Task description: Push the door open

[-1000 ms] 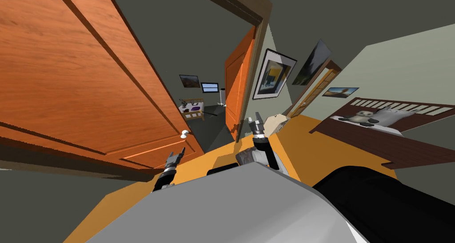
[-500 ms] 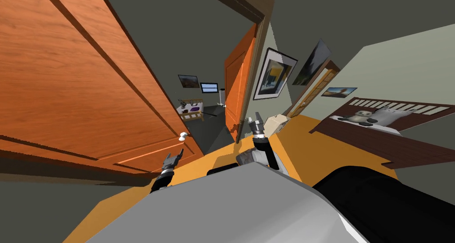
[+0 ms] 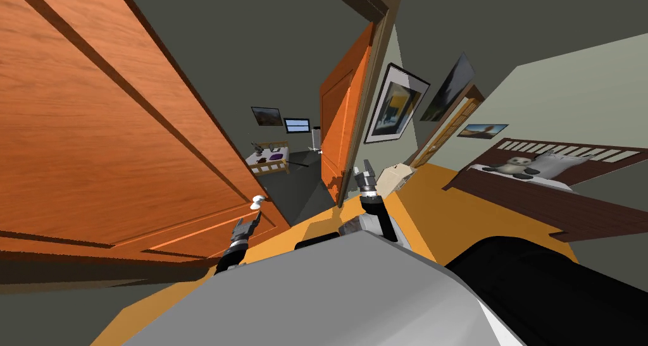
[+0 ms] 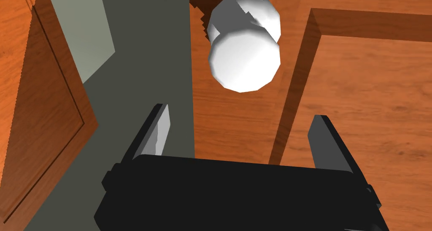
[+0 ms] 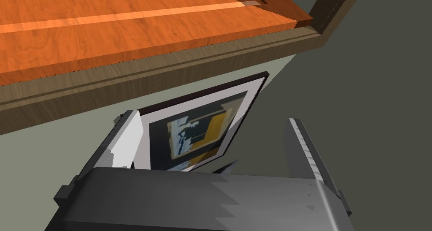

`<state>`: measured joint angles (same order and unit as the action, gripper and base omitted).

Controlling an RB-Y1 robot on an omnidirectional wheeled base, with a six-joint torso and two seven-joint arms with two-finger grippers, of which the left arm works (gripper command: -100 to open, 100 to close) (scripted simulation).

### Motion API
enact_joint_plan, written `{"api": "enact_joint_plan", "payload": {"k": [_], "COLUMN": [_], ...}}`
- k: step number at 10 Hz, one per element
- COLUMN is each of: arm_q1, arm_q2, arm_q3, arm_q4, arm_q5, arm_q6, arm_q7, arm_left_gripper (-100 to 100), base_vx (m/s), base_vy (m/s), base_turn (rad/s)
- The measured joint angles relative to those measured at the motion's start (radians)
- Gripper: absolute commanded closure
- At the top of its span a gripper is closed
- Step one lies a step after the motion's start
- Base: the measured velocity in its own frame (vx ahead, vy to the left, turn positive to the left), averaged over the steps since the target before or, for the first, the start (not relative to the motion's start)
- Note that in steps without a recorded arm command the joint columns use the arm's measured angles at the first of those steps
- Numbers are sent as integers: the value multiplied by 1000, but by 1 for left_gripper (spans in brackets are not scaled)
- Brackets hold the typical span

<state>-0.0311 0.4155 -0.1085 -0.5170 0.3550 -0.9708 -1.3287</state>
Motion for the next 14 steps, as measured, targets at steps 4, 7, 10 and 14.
{"api": "enact_joint_plan", "payload": {"k": [4,7,10,14], "arm_q1": [-8,-11,-12,-9], "arm_q2": [-7,-6,-6,-16], "arm_q3": [9,10,10,16], "arm_q4": [6,6,5,1], "arm_q5": [6,7,6,11], "arm_q6": [6,7,9,15], "arm_q7": [-12,-12,-12,43], "arm_left_gripper": [-100,100,100,100], "base_vx": [166,-18,0,36], "base_vy": [49,-3,0,14], "base_turn": [-26,-6,0,-1]}}
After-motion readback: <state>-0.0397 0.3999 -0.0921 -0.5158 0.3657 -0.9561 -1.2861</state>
